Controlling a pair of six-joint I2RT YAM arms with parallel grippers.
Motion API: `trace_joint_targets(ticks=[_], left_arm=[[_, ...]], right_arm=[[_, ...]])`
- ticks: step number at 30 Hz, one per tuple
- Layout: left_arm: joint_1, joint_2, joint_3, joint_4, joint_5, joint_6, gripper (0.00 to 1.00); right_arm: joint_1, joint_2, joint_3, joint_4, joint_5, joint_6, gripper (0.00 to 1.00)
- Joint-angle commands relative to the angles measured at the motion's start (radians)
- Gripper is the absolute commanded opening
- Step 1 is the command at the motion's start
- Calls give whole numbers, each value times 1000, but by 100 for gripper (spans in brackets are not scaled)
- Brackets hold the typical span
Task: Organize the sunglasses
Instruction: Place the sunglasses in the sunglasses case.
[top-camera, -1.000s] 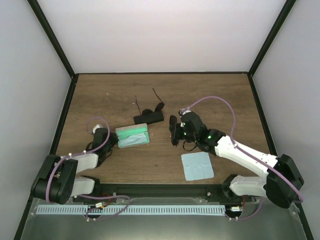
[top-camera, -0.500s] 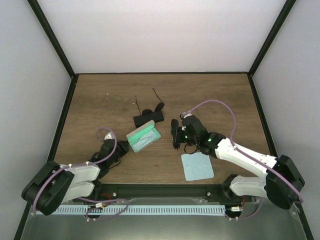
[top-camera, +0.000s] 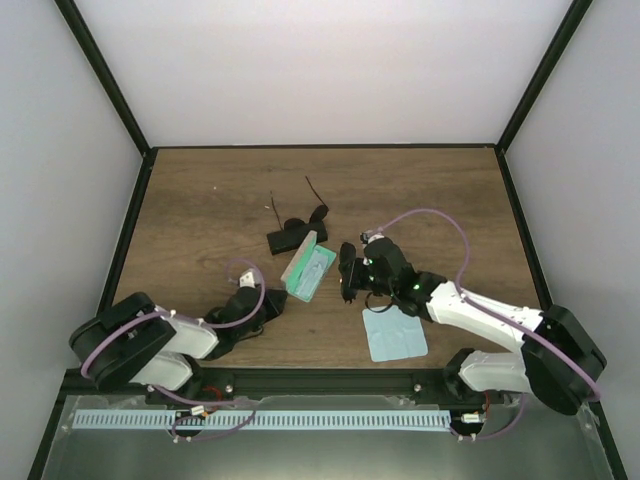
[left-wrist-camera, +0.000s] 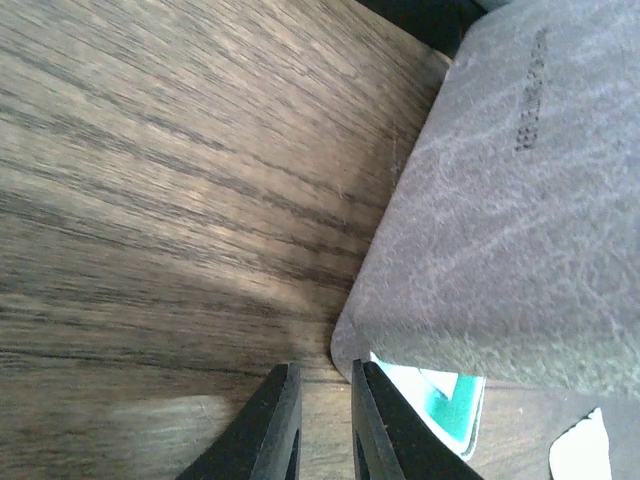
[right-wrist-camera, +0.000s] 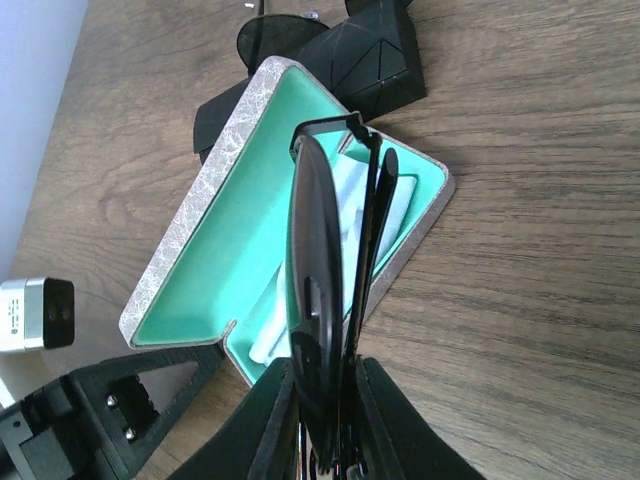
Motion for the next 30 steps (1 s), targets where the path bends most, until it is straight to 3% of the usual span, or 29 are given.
trace_joint_targets(ticks=[1, 4, 7, 11, 14, 21, 30], left_arm=[[-24, -59, -2, -44, -15, 54, 16], [-30, -231, -25, -206, -76, 87, 16], [-30, -530, -48, -446, -144, 107, 13], [-28, -888, -45, -724, -251, 124, 14], [-26, -1049, -46, -855, -301, 125, 15], [-17, -1029, -59, -856, -284, 124, 16], [-17, -1068, -35, -894, -314, 168, 18]], right_arm=[[9, -6, -33, 124, 21, 59, 15], [8, -7, -54, 181, 39, 96, 17], [9, 17, -71, 261, 31, 134, 17], [8, 130, -56, 360, -14, 191, 17], [7, 238, -7, 413, -39, 220, 17], [8, 425, 79, 525, -93, 312, 18], [9, 528, 100, 619, -84, 454, 21]])
